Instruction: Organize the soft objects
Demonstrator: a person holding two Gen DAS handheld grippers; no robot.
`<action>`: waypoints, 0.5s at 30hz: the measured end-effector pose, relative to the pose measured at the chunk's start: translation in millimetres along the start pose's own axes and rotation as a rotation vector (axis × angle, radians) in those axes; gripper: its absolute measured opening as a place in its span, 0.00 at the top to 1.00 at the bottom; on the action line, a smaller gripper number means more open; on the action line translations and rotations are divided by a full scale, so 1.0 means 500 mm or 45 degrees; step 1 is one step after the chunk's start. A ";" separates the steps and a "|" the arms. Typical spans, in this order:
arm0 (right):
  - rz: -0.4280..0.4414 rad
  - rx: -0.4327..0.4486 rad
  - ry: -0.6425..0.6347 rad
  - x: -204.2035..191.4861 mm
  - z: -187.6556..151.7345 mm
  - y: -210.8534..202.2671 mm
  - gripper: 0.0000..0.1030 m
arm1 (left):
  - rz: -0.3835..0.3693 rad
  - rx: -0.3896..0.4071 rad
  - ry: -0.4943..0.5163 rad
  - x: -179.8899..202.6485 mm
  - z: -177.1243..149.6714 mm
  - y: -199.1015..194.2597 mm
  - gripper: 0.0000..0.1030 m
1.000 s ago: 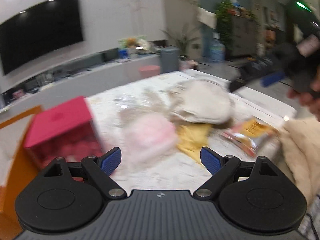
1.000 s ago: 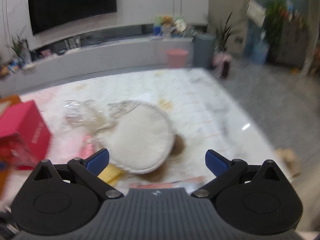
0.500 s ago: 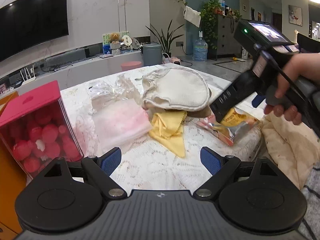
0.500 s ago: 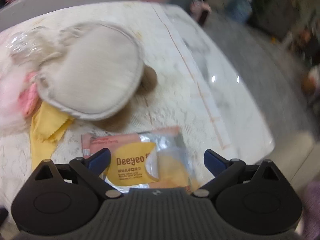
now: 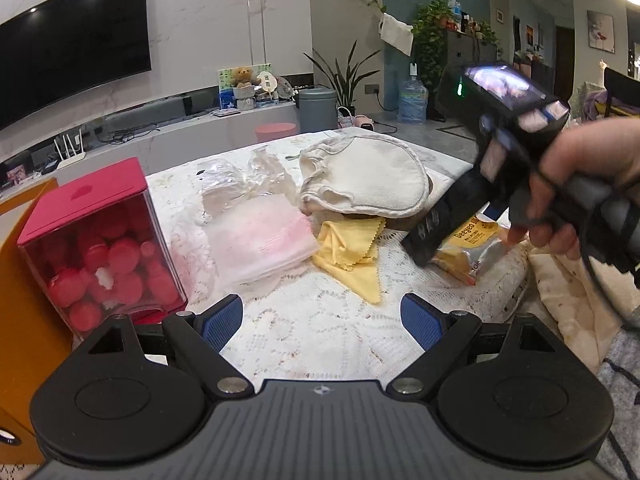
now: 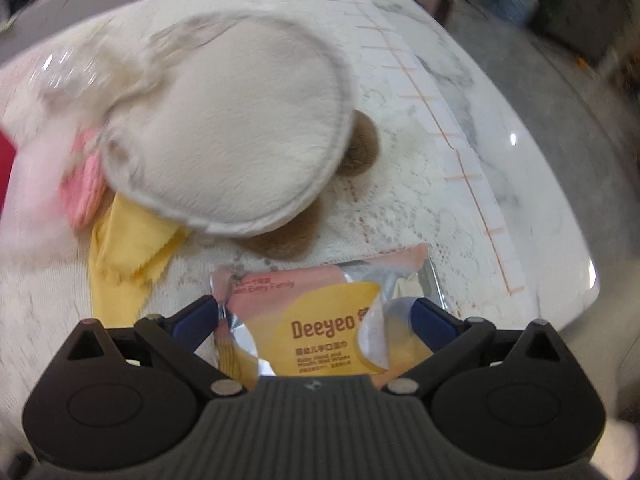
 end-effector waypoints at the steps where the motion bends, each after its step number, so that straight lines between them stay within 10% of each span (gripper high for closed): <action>1: -0.042 0.018 -0.081 -0.013 -0.005 0.000 0.04 | 0.002 0.004 -0.003 -0.003 0.000 -0.003 0.00; 15: 0.024 0.131 -0.035 -0.002 -0.002 -0.033 0.48 | 0.029 0.044 -0.061 -0.049 0.003 -0.030 0.00</action>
Point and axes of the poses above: each gripper's, at about its wrist camera, not at the fingertips, and y roughly the way its jaws point, x to its right, z to its top, the point moved 7 cm from there along y, roughly the way its jaws point, and after that the axes turned 10 degrees about -x, right-handed, at the moved point
